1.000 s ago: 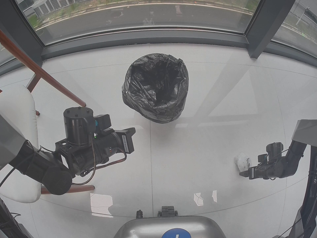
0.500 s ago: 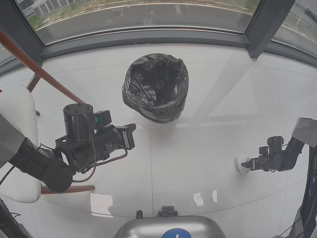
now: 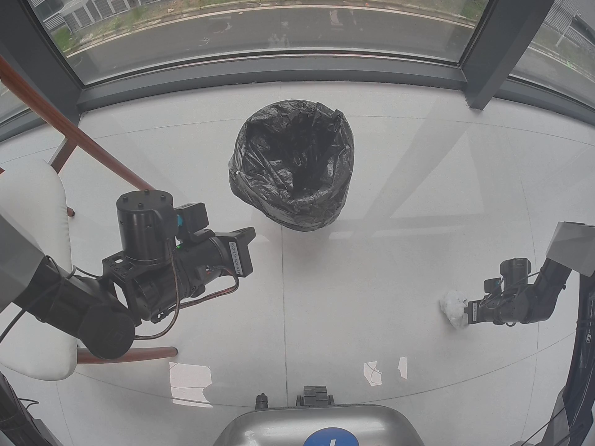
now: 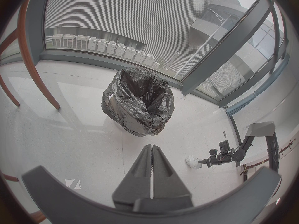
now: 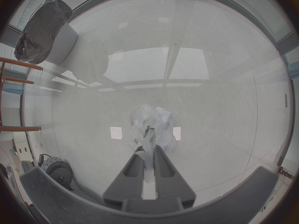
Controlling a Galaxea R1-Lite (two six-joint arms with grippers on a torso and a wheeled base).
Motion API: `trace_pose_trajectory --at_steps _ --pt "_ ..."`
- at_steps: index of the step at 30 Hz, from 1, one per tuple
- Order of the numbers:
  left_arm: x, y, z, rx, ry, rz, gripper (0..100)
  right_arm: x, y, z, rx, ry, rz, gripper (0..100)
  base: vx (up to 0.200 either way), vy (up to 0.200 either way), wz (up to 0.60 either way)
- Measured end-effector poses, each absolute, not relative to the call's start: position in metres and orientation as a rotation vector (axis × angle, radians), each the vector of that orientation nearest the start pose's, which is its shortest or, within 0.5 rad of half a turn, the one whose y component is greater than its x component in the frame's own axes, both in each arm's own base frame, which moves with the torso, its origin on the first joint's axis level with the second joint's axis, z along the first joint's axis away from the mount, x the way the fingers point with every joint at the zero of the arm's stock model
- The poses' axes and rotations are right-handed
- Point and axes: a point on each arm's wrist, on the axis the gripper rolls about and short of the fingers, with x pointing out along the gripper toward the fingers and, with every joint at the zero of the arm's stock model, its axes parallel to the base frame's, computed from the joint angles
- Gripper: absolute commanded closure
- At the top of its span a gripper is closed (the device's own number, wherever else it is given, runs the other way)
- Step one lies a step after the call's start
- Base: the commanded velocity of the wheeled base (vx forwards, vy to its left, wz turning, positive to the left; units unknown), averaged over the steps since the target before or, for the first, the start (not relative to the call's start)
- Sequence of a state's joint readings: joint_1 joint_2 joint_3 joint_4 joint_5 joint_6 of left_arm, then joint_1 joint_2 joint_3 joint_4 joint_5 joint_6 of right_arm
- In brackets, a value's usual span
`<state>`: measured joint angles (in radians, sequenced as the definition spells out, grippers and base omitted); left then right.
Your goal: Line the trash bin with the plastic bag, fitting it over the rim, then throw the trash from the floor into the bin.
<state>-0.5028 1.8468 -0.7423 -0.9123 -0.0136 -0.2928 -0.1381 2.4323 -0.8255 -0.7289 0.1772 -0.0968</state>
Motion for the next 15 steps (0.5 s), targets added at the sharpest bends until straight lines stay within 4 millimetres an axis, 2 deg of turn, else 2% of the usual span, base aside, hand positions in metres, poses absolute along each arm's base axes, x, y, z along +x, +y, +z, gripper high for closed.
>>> trace_pose_trajectory --at_steps 8,12,15 --pt "0.287 -0.158 0.147 -0.239 0.262 -0.481 100 0.352 -0.044 -0.06 0.053 0.878 0.083 100 0.0 0.0 0.0" --pt "0.287 -0.158 0.147 -0.252 0.266 -0.479 100 0.35 -0.042 -0.047 0.089 0.855 0.078 100 0.0 0.0 0.0" --pt "0.288 -0.158 0.147 -0.259 0.267 -0.478 100 0.349 -0.04 -0.029 0.124 0.815 0.082 100 0.0 0.0 0.0"
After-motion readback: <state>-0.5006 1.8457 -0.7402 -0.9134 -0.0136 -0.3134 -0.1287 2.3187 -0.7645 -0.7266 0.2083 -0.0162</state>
